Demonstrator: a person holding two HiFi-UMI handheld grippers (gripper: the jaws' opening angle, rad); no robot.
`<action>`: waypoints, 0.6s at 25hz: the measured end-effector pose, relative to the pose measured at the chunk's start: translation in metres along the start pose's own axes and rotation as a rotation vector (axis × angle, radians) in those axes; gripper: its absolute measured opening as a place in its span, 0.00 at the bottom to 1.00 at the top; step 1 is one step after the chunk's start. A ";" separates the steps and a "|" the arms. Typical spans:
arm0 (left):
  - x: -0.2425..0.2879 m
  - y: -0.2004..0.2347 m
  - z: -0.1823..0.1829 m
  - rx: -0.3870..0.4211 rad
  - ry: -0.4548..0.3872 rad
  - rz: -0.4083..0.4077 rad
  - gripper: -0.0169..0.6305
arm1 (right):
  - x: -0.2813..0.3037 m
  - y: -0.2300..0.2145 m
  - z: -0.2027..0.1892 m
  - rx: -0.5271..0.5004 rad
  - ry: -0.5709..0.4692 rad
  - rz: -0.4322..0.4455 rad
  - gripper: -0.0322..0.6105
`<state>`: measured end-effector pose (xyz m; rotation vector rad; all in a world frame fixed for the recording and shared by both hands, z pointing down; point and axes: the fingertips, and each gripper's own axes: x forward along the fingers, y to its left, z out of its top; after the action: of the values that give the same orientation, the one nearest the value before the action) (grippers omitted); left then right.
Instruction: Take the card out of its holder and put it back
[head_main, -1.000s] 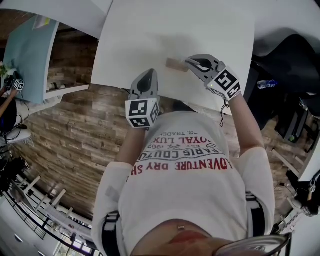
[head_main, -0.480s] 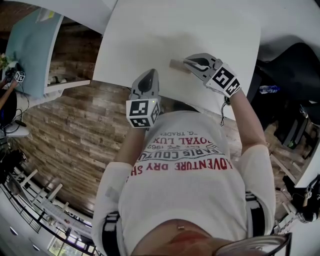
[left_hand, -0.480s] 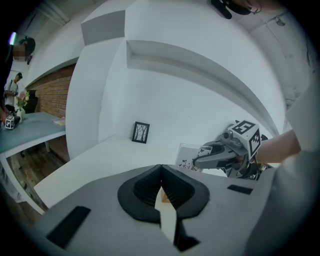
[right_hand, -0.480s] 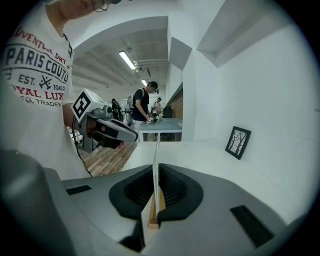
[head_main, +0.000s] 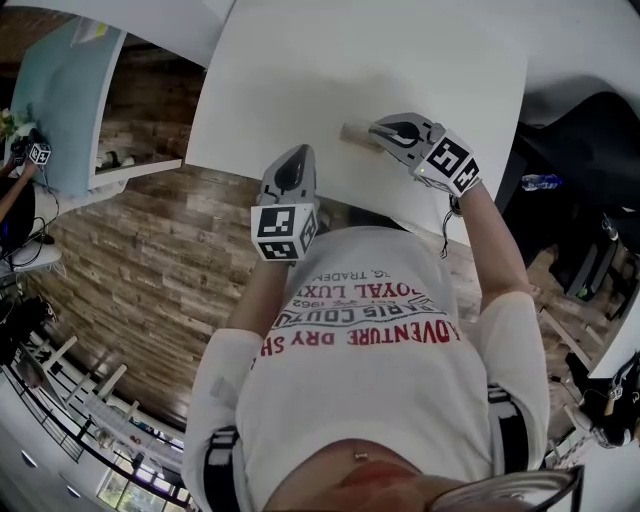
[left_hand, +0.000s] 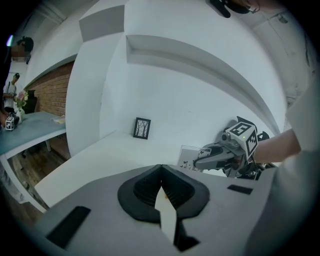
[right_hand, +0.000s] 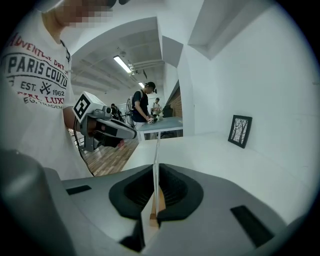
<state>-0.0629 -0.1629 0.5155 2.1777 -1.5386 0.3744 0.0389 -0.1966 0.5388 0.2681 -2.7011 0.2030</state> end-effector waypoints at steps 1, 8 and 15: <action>0.001 0.001 -0.001 0.000 0.004 0.002 0.06 | 0.002 0.000 -0.003 0.006 0.002 0.004 0.11; 0.010 0.000 0.000 0.015 0.013 0.002 0.06 | 0.010 -0.004 -0.023 0.027 0.024 0.009 0.11; 0.013 0.002 0.007 0.025 0.009 0.002 0.06 | 0.010 -0.008 -0.026 0.063 0.011 0.006 0.11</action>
<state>-0.0609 -0.1771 0.5161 2.1903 -1.5393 0.4053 0.0423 -0.2012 0.5673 0.2761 -2.6885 0.2910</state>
